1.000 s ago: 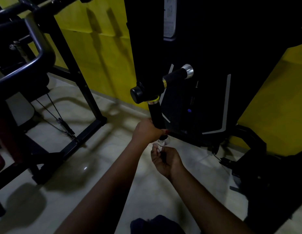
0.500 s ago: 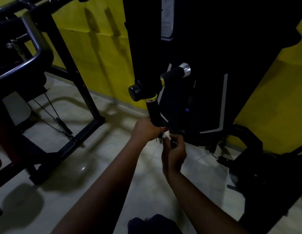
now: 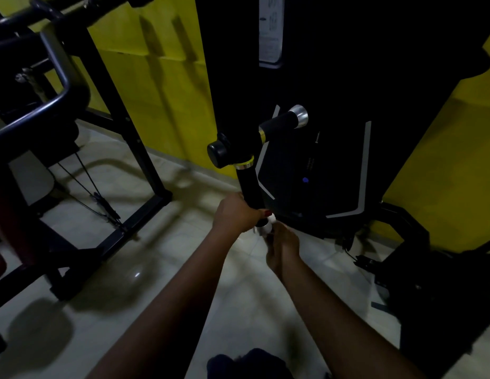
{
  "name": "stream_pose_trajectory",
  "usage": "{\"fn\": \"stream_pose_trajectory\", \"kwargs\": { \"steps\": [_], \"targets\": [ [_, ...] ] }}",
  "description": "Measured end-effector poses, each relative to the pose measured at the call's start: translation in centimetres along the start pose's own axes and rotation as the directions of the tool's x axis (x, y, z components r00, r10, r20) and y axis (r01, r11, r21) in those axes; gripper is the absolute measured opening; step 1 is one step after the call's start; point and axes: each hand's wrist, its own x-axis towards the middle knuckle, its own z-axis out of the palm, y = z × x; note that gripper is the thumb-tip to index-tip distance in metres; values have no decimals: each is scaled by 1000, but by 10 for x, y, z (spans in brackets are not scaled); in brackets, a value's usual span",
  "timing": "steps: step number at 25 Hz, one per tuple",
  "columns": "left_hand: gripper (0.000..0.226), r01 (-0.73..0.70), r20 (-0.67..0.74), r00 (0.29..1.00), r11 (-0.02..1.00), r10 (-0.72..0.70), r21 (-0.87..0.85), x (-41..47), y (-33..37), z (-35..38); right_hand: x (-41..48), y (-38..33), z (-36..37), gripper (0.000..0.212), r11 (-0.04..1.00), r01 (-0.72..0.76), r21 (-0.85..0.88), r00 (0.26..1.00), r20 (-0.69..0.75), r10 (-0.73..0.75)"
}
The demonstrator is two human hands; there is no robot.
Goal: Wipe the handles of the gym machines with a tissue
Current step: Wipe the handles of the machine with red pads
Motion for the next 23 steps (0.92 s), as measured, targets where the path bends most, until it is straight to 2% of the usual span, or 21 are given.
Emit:
{"fn": "stream_pose_trajectory", "kwargs": {
  "steps": [1,2,4,6,9,10,13,15,17,19,23],
  "targets": [
    [44,3,-3,1000,1000,-3,-5,1,0,0,1,-7,0,17,962,-219,161,974,87,207],
    [45,5,-5,1000,1000,-5,-13,1,-1,0,-1,-8,-3,19,901,-352,254,934,159,320],
    [43,11,-4,1000,1000,-11,-26,2,-2,0,-14,-5,-10,18,811,-484,329,871,267,412],
    [39,7,-2,1000,1000,-7,-27,3,-1,2,-22,1,-15,15,789,-491,370,868,284,407],
    [37,-8,-6,1000,1000,8,-23,1,2,3,-10,4,-6,25,842,-410,350,911,212,355],
    [37,-6,-4,1000,1000,5,-22,1,3,3,-6,3,-1,28,838,-415,355,907,230,352],
    [36,7,11,1000,1000,-7,-7,1,2,-1,-6,6,1,21,775,-526,350,844,324,427],
    [37,9,3,1000,1000,-9,10,-1,1,-1,-11,4,-10,17,772,-572,279,810,341,477],
    [43,7,-7,1000,1000,-7,0,-1,1,0,-15,-3,-20,16,793,-549,262,826,310,470],
    [46,9,-21,1000,1000,-9,-30,-3,2,3,-21,-11,-23,12,841,-458,290,886,233,402],
    [39,61,3,998,981,-62,-187,-9,2,4,-33,-14,-10,7,977,-127,169,990,-37,135]
  ]
}}
